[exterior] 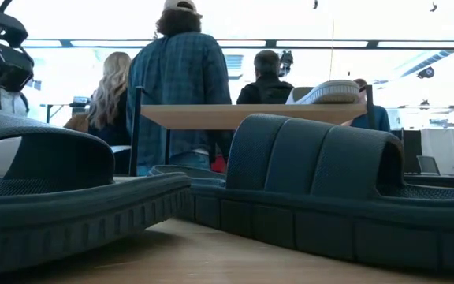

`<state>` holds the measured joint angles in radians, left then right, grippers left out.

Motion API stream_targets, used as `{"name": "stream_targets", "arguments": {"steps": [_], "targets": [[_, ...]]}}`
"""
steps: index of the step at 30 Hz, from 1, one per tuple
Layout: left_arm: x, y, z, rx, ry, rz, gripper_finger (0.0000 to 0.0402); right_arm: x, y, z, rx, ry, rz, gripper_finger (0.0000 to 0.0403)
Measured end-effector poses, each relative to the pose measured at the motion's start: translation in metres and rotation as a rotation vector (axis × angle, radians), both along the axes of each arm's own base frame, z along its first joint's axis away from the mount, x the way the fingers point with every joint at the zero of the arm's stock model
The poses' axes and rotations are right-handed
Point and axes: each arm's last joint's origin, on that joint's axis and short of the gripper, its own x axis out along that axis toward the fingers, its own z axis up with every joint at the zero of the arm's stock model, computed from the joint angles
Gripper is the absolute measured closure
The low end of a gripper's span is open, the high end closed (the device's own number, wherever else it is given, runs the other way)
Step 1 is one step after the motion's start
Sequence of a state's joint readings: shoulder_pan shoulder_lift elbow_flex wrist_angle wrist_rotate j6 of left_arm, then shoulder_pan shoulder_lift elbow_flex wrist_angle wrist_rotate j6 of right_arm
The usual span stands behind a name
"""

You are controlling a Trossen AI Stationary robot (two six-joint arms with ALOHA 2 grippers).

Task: Pick and place slides into the shelf
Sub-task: Put the gray slipper on the shelf

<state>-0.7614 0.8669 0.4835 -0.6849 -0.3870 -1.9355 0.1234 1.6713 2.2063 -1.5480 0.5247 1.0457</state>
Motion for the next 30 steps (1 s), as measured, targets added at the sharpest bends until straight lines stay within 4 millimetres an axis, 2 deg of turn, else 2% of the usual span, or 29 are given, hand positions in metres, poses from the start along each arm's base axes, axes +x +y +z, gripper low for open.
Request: {"name": "stream_targets", "arguments": {"steps": [7,15,20,24,28,30], "targets": [[0.006,0.000,-0.012,0.032,-0.026,0.033,0.0288,0.002,-0.004,0.000,-0.004,-0.009,-0.007,0.0138],[0.021,-0.003,-0.040,-0.071,-0.246,0.107,0.0288,0.002,-0.004,0.000,-0.002,-0.011,-0.009,0.0138],[0.021,-0.002,-0.039,-0.087,-0.265,0.113,0.0288,0.002,-0.004,0.000,0.002,-0.014,-0.015,0.0138],[0.015,0.000,-0.040,-0.100,-0.132,0.069,0.0288,0.002,-0.004,0.000,0.002,-0.014,-0.016,0.0138],[0.013,0.000,-0.027,-0.052,-0.015,0.042,0.0288,0.002,-0.004,0.000,0.002,-0.013,-0.016,0.0138],[0.017,0.000,-0.016,0.032,-0.055,0.059,0.0288,0.002,-0.004,0.000,0.002,-0.013,-0.017,0.0138]]}}
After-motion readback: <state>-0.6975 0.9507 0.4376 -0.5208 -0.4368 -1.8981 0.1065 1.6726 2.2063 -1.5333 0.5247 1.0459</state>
